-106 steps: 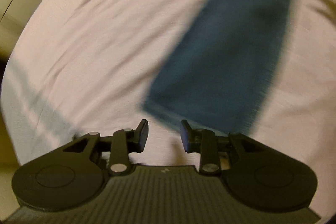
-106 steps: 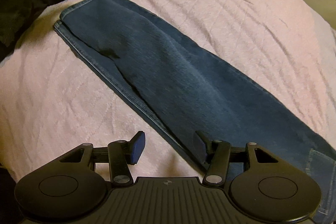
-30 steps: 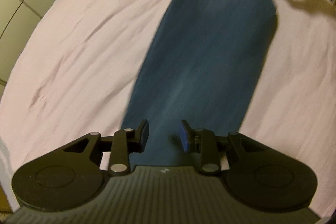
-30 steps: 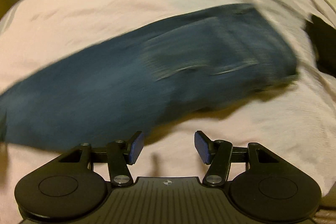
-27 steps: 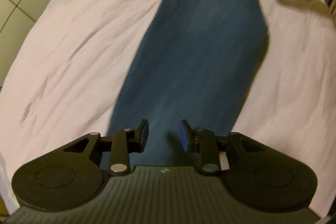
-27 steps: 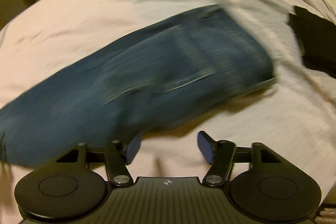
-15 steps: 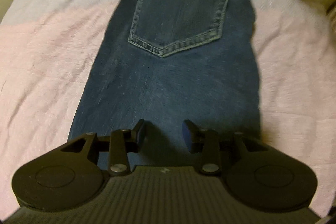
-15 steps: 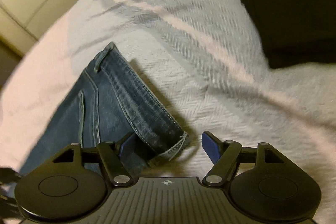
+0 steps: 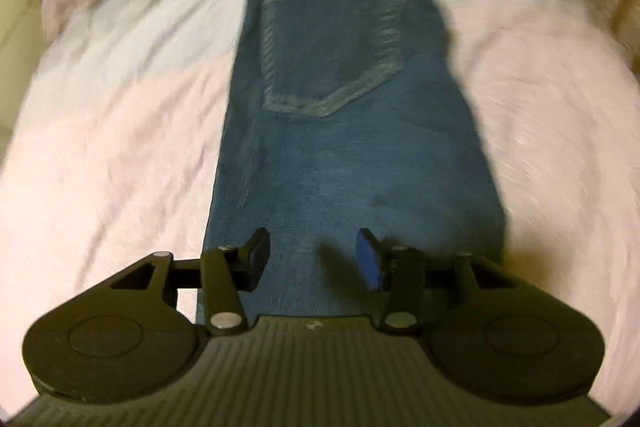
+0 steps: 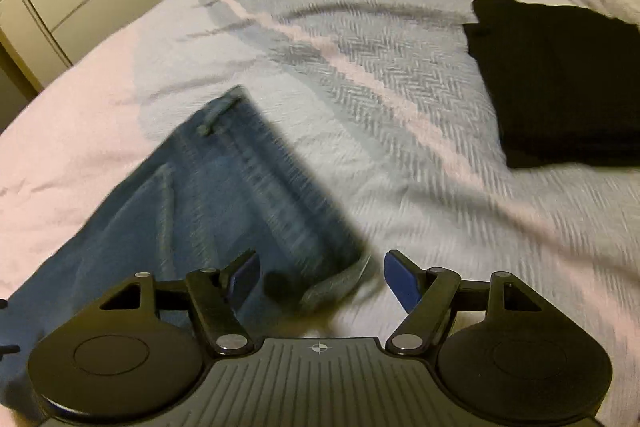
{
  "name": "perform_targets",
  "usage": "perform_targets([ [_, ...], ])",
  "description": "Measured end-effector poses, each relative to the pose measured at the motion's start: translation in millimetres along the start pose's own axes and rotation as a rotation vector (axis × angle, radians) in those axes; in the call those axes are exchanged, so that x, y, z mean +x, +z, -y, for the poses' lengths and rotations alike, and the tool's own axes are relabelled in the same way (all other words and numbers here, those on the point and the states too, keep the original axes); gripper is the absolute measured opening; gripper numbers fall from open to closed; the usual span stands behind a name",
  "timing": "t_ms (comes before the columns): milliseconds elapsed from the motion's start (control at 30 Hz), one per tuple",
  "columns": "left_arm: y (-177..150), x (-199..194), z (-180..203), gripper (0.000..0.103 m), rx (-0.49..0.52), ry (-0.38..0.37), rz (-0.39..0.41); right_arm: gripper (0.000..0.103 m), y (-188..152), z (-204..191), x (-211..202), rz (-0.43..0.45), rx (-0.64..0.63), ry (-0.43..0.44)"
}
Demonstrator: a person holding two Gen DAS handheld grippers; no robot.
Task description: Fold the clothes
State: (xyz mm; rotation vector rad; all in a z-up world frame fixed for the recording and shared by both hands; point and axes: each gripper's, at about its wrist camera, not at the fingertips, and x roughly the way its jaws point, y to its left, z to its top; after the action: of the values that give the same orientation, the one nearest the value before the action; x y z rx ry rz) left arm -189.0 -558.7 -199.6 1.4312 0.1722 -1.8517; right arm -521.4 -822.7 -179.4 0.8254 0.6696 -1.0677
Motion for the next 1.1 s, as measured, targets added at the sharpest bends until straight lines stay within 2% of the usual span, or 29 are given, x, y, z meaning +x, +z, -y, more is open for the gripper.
perform_targets([
  [33, -8, -9, 15, 0.047, 0.066, -0.004, 0.041, 0.072, -10, -7, -10, 0.014, -0.001, -0.014],
  [167, -37, -16, 66, 0.05, 0.291, -0.036, 0.121, 0.072, -71, -53, -42, 0.009, 0.043, -0.032],
  [233, -48, -10, 87, 0.051, 0.384, 0.015, 0.155, 0.072, -104, -76, -58, 0.004, 0.081, -0.036],
  [300, -51, 0, 98, 0.047, 0.423, 0.099, 0.169, 0.073, -131, -95, -65, -0.018, 0.111, -0.036],
  [367, -46, 7, 95, 0.041, 0.397, 0.1, 0.174, 0.073, -154, -112, -70, -0.038, 0.146, -0.044],
  [433, -38, 7, 79, 0.027, 0.323, 0.062, 0.177, 0.073, -174, -126, -76, -0.028, 0.185, -0.023],
  [500, -33, 1, 54, 0.007, 0.206, 0.006, 0.172, 0.073, -188, -141, -75, -0.027, 0.188, 0.002],
  [533, -30, -3, 37, 0.006, 0.115, -0.046, 0.172, 0.073, -194, -151, -72, -0.024, 0.18, 0.021],
  [633, -27, -5, -9, 0.005, -0.068, -0.145, 0.158, 0.075, -205, -183, -61, -0.008, 0.16, 0.084],
  [700, -23, -3, -31, 0.004, -0.114, -0.173, 0.153, 0.078, -208, -203, -53, 0.01, 0.145, 0.115],
  [867, -19, 0, -46, 0.004, -0.068, -0.211, 0.151, 0.08, -204, -237, -27, 0.071, 0.182, 0.136],
  [1100, -24, -7, -44, 0.002, -0.009, -0.256, 0.189, 0.081, -193, -251, 18, 0.135, 0.305, 0.094],
])
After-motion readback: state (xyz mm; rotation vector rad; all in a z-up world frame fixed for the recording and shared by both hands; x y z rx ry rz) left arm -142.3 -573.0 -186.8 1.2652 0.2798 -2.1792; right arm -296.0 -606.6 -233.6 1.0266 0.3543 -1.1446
